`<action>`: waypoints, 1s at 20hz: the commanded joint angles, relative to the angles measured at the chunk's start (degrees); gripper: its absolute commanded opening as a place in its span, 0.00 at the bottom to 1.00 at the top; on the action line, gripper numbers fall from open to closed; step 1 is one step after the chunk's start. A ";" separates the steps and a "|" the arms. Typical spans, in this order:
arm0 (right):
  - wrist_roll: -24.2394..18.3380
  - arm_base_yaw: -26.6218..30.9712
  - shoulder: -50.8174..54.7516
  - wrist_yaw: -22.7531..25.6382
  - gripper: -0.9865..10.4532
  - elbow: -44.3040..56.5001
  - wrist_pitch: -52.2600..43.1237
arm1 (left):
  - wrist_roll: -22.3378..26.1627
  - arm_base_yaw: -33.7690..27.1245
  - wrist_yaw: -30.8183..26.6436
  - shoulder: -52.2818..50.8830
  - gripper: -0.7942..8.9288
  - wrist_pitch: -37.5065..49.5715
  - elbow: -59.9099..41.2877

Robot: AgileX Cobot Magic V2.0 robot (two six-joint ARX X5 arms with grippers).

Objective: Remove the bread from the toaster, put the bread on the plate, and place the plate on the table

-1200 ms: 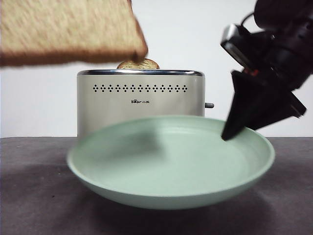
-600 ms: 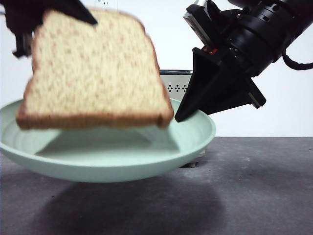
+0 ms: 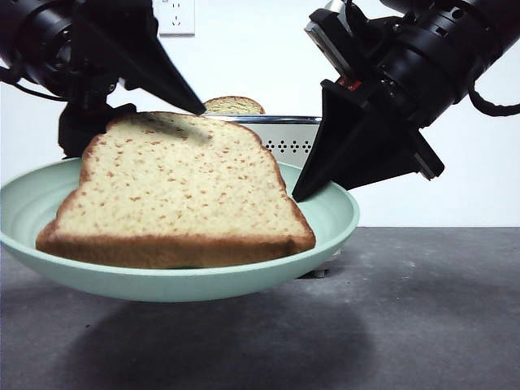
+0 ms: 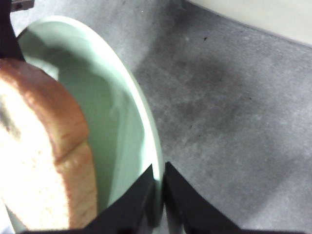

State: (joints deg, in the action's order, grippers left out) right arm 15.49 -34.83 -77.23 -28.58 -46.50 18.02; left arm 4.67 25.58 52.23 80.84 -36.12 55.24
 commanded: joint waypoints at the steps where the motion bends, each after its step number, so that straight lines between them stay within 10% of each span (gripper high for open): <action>1: 0.70 -0.46 -0.55 -0.55 0.09 -0.76 -0.70 | 0.55 0.76 -0.35 0.72 0.35 1.22 0.98; 20: 0.20 -0.39 -0.66 1.77 0.09 -0.76 0.66 | 3.96 15.02 -41.75 -7.74 0.35 1.95 5.29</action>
State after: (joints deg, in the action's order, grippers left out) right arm 15.38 -34.83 -77.28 -26.30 -46.50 19.44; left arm 7.97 39.97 10.68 72.77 -34.54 58.92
